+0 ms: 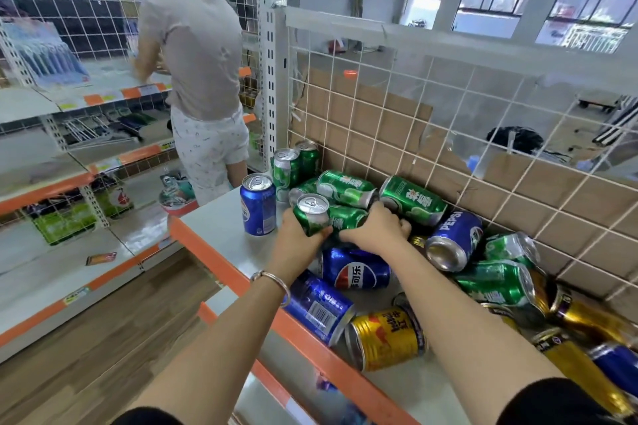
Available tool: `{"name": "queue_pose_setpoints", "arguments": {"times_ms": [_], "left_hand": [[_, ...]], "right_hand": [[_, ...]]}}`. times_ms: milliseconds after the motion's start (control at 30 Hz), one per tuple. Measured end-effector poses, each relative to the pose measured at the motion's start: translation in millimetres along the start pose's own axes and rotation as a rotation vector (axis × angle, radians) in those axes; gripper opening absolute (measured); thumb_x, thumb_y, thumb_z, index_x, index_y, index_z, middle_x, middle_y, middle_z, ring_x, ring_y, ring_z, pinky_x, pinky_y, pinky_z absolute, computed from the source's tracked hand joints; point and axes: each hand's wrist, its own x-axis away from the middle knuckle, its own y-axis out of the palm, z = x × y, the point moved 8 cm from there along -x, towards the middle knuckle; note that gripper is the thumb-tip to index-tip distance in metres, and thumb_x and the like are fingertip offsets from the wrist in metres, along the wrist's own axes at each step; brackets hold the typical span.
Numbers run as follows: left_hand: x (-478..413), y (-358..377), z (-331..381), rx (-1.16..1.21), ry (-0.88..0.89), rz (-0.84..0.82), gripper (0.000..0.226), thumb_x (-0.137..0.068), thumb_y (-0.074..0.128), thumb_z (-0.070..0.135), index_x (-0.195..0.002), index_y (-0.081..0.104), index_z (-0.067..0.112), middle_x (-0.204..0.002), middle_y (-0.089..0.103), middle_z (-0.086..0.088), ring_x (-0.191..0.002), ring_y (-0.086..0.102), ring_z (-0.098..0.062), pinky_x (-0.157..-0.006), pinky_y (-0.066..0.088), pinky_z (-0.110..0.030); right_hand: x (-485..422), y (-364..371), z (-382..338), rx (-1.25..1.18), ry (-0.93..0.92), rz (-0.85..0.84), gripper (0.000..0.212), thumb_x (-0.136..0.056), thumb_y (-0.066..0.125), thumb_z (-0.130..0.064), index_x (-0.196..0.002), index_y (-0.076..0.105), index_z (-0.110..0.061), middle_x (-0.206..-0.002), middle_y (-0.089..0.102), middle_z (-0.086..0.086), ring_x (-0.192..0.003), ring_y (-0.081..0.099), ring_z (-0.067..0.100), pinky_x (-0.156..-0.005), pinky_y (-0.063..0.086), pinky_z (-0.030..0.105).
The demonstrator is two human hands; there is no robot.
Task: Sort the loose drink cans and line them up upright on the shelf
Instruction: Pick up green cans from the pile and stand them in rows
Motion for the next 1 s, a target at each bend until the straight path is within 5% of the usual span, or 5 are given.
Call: {"name": "queue_pose_setpoints", "arguments": {"times_ms": [267,433,533,700,1000], "left_hand": [[11.4,-17.4,28.4,0.092,0.076,0.094,0.046,-0.074,0.077,0.035,-0.106,0.053,0.012,-0.093,0.058,0.004,-0.089,0.057,-0.014,-0.072,0.041,-0.021],[26.0,-20.1,61.1,0.183,0.119,0.067,0.026,-0.080,0.072,0.036,-0.094,0.053,0.025,-0.086,0.060,0.013,-0.076,0.057,0.005,-0.063,0.043,-0.009],[39.3,-10.7,85.6,0.304,0.108,0.015,0.029,-0.086,0.065,0.037,-0.107,0.050,0.022,-0.092,0.054,0.018,-0.080,0.053,0.007,-0.071,0.039,-0.002],[61.8,39.7,113.3,0.562,-0.114,-0.294,0.032,-0.080,0.059,0.048,-0.091,0.065,0.019,-0.090,0.069,-0.004,-0.090,0.064,-0.026,-0.093,0.050,-0.045],[186.4,135.3,150.3,0.666,-0.348,-0.709,0.036,-0.090,0.049,0.043,-0.099,0.069,0.015,-0.085,0.075,-0.007,-0.069,0.071,-0.020,-0.059,0.059,-0.031]], "right_hand": [[25.8,-37.8,21.8,-0.703,-0.121,0.152,0.052,-0.072,0.078,-0.029,-0.113,0.049,-0.018,-0.101,0.060,-0.003,-0.087,0.056,0.015,-0.068,0.042,0.026],[35.7,-51.6,37.2,-1.342,0.015,0.204,0.042,-0.068,0.076,-0.035,-0.103,0.060,-0.019,-0.105,0.065,0.007,-0.097,0.064,0.022,-0.090,0.053,0.043],[46.0,-63.1,44.9,-1.563,0.088,0.185,0.026,-0.079,0.071,-0.027,-0.099,0.061,-0.015,-0.091,0.067,0.004,-0.083,0.065,0.017,-0.079,0.055,0.036],[77.6,-80.4,73.7,-1.605,0.087,0.135,0.049,-0.069,0.073,-0.040,-0.107,0.065,-0.011,-0.098,0.069,0.019,-0.091,0.067,0.036,-0.082,0.055,0.047],[171.8,-106.4,185.6,-1.603,0.197,0.107,0.031,-0.084,0.063,-0.034,-0.104,0.066,-0.010,-0.093,0.070,0.015,-0.081,0.068,0.029,-0.082,0.053,0.046]]}}
